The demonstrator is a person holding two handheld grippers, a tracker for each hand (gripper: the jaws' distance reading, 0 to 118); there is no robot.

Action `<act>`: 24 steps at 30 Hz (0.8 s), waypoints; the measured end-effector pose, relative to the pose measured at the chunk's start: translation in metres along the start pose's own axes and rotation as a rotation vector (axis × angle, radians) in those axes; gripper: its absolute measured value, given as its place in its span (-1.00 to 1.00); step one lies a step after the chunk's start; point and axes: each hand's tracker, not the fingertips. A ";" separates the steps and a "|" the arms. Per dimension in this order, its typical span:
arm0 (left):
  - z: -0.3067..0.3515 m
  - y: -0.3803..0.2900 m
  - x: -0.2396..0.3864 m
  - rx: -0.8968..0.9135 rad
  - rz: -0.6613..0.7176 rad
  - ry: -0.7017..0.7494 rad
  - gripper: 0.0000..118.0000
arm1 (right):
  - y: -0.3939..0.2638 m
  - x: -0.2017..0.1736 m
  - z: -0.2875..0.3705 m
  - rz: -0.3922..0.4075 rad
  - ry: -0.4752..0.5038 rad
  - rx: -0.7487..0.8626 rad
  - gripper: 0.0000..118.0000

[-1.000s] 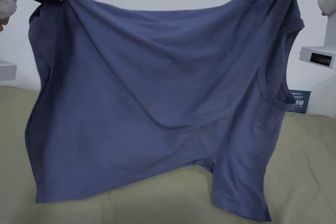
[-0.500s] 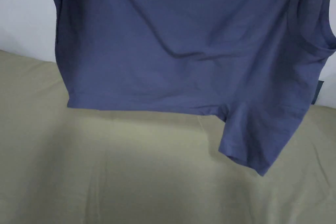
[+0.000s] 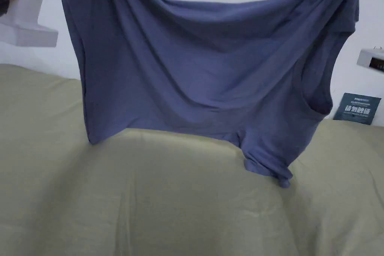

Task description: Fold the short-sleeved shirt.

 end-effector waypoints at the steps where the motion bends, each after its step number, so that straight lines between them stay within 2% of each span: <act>1: 0.007 -0.010 0.002 -0.015 0.002 -0.020 -0.92 | -0.012 0.000 0.005 -0.023 0.015 -0.022 -0.93; 5: 0.023 -0.047 0.002 -0.049 0.051 -0.066 -0.92 | -0.054 -0.007 0.037 -0.027 0.044 -0.076 -0.93; 12: 0.080 -0.117 0.014 -0.126 0.057 -0.115 -0.92 | -0.107 -0.011 0.095 -0.059 0.081 -0.188 -0.93; 21: 0.167 -0.199 0.020 -0.228 -0.013 -0.190 -0.92 | -0.157 -0.022 0.195 -0.105 0.152 -0.234 -0.93; 24: 0.188 -0.233 0.021 -0.278 -0.009 -0.207 -0.92 | -0.182 -0.024 0.217 -0.116 0.142 -0.266 -0.93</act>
